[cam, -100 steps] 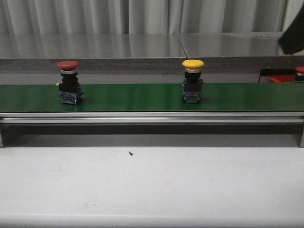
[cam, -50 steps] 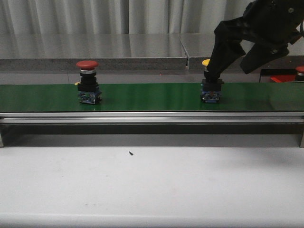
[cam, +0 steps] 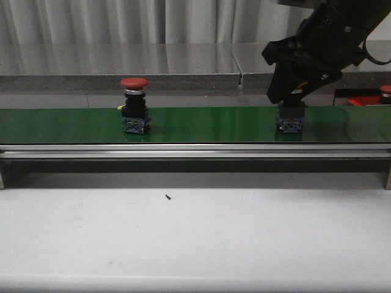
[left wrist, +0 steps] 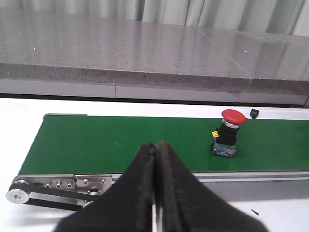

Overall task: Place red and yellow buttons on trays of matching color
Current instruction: 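Grasp the yellow button at the conveyor end with the right gripper, then lower the yellow button into the yellow tray and open the right gripper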

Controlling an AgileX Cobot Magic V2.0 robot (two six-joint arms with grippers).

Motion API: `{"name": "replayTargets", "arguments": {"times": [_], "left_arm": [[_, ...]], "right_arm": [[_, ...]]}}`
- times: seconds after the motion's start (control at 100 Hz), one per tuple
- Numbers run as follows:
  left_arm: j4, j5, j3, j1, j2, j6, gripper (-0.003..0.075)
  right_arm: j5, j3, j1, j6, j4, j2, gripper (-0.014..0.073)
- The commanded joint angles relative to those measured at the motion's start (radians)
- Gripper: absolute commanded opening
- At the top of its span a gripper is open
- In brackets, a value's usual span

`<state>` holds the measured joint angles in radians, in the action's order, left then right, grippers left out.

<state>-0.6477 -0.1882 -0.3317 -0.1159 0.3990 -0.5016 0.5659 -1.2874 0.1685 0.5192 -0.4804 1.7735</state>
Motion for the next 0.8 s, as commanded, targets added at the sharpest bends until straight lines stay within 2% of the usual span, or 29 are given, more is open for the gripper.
{"name": "replayTargets", "arguments": {"times": [0.0,0.19,0.37,0.53,0.79], "left_arm": [[-0.015,0.068,-0.028,-0.008,0.005,-0.002,-0.0019],[-0.015,0.068,-0.028,-0.008,0.005,-0.002,-0.0019],[-0.015,0.068,-0.028,-0.008,0.005,-0.002,-0.0019],[-0.015,0.068,-0.028,-0.008,0.005,-0.002,-0.0019],[-0.015,0.068,-0.028,-0.008,0.005,-0.002,-0.0019]], "right_arm": [[0.033,-0.035,-0.020,-0.019,-0.009,-0.082,0.0131],[0.146,-0.030,-0.118,-0.106,0.061,-0.223,0.0131],[0.242,0.014,-0.285,-0.248,0.173,-0.385,0.0131],[0.241,0.113,-0.467,-0.307,0.255,-0.512,0.0131],[0.147,0.254,-0.772,-0.308,0.253,-0.535,0.0131]]}}
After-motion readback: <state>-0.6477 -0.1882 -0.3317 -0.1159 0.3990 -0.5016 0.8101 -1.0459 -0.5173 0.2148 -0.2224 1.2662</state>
